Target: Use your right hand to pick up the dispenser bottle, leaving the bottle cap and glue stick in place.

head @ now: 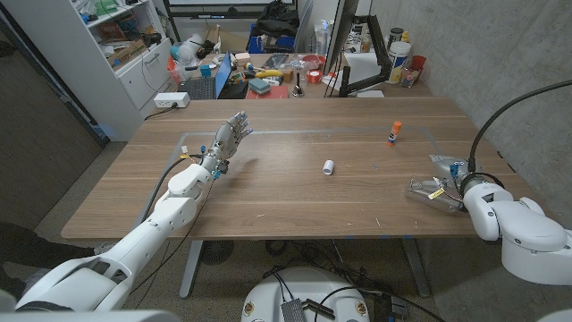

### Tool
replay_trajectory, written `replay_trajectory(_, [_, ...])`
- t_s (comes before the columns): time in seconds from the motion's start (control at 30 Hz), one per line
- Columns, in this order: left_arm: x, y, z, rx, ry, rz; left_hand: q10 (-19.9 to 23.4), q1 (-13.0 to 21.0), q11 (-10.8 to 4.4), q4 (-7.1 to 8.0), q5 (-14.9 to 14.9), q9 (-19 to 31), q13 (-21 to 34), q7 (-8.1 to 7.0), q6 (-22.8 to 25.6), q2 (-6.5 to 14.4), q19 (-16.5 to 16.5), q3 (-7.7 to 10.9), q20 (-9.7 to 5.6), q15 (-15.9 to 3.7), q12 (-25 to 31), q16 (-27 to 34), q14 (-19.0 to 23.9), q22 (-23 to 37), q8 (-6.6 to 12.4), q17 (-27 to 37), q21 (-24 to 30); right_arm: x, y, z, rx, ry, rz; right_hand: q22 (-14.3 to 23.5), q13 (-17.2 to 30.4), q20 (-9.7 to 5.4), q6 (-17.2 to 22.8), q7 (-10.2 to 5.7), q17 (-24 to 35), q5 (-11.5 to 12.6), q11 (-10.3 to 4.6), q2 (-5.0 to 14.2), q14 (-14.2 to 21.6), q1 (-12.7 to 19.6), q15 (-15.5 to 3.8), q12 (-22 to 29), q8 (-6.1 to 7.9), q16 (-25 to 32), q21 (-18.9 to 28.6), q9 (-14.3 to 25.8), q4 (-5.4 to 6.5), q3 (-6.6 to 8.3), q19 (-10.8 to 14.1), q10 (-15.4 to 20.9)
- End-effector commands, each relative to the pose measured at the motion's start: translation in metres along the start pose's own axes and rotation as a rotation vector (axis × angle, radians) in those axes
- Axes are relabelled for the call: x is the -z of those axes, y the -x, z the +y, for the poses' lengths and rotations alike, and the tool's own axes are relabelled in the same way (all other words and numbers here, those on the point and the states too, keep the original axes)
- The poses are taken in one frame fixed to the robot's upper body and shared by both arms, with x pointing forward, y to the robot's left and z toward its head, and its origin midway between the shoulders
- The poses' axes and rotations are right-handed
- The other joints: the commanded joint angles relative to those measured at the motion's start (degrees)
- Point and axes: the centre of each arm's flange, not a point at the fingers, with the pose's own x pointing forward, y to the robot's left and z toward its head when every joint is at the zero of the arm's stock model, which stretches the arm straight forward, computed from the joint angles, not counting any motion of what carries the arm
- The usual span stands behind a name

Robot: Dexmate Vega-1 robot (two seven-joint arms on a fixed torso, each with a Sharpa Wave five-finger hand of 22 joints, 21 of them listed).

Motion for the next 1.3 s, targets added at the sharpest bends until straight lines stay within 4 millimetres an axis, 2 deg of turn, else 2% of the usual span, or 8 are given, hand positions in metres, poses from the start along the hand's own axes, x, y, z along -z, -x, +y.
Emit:
replay_trajectory(0.03, [0.000,0.000,0.002,-0.001,0.001,0.000,-1.2,0.1,0.14,-0.15,0.3,0.3,0.1,0.19,-2.8,3.5,-4.1,0.13,-0.73,-1.23,0.3,0.1,-2.1,0.2,0.24,0.1,-0.2,-0.003,-0.002,0.006,-0.024,0.021,0.008,0.4,0.2,-0.12,0.0,0.02,0.3,0.4,0.04,-0.56,0.4,-0.1,-0.06,0.2,0.19,0.2,-0.3,0.2,-0.04,-0.47,0.4,-0.1])
replay_trajectory(0.47, [0.001,-0.001,0.001,0.001,0.001,0.001,-1.1,0.1,0.26,-0.14,0.4,0.3,0.1,0.20,-2.7,3.5,-4.1,0.10,-0.74,-1.18,0.3,0.1,-2.1,0.2,0.27,0.1,-0.3,-0.001,-0.006,0.013,-0.058,0.030,0.030,0.4,0.2,0.26,-0.8,-0.21,0.3,0.6,0.21,-0.65,-0.1,0.1,0.03,-0.1,-0.01,0.0,-0.7,0.2,0.06,-0.95,-0.1,-1.0])
replay_trajectory(0.67, [0.000,0.000,0.000,0.000,-0.001,0.001,-1.1,0.1,0.09,-0.12,0.4,0.3,0.1,0.19,-2.8,3.4,-4.1,0.07,-0.71,-1.18,0.3,0.1,-2.1,0.2,0.26,0.1,-0.4,0.002,-0.008,0.017,-0.076,0.028,0.044,0.4,0.2,0.69,-1.2,-0.12,0.3,0.8,0.80,-0.66,-0.5,0.2,0.47,-0.2,-0.07,-0.1,-0.8,0.2,0.16,-1.29,-0.2,-1.6])
replay_trajectory(1.3, [-0.002,0.002,-0.002,-0.001,-0.008,0.002,-1.1,0.0,0.21,-0.04,0.4,0.3,0.1,0.20,-2.7,3.4,-4.0,-0.06,-0.70,-1.18,0.3,0.2,-2.1,0.2,0.29,0.1,-0.6,0.003,-0.008,0.027,-0.096,0.037,0.053,0.4,0.2,0.64,-1.6,-0.56,0.3,1.2,0.18,-0.34,-1.0,0.7,0.55,-0.2,0.02,-0.1,-0.9,0.2,0.24,-1.70,0.3,-2.1])
